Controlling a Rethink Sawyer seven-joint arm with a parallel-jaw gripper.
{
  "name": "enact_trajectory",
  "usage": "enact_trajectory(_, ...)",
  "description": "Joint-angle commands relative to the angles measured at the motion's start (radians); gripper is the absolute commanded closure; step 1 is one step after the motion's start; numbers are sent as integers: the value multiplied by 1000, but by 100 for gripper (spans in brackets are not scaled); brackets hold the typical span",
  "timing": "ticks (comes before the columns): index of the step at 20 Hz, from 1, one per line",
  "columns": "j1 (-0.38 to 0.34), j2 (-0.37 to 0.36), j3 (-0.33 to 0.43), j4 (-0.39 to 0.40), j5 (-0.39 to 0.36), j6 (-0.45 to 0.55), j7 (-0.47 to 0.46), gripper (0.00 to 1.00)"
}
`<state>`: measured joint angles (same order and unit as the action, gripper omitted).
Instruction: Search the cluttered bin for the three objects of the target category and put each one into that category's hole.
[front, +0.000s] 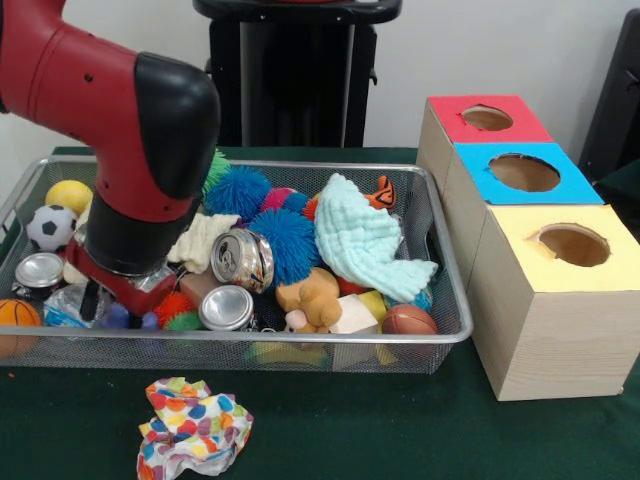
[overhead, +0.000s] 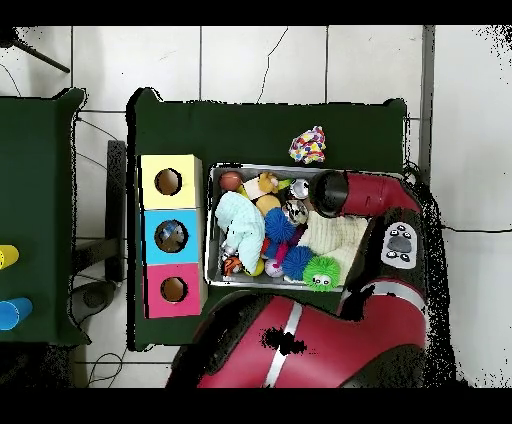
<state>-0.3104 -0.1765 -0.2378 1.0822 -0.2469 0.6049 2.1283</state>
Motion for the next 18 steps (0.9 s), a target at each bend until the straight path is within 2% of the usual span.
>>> enact_trajectory(1, 58, -100, -86, 12, -34, 346, -39, 0)
enact_trajectory(6, 87, -141, -155, -14, -62, 469, -57, 0)
enact_trajectory(10, 96, -153, -166, -10, -77, 489, -54, 0)
enact_trajectory(15, 62, -108, -94, 36, -64, 369, -21, 0)
enact_trajectory(17, 37, -114, -42, 81, -27, 317, -20, 0)
enact_trajectory(18, 12, -130, 4, 127, 5, 236, -13, 0)
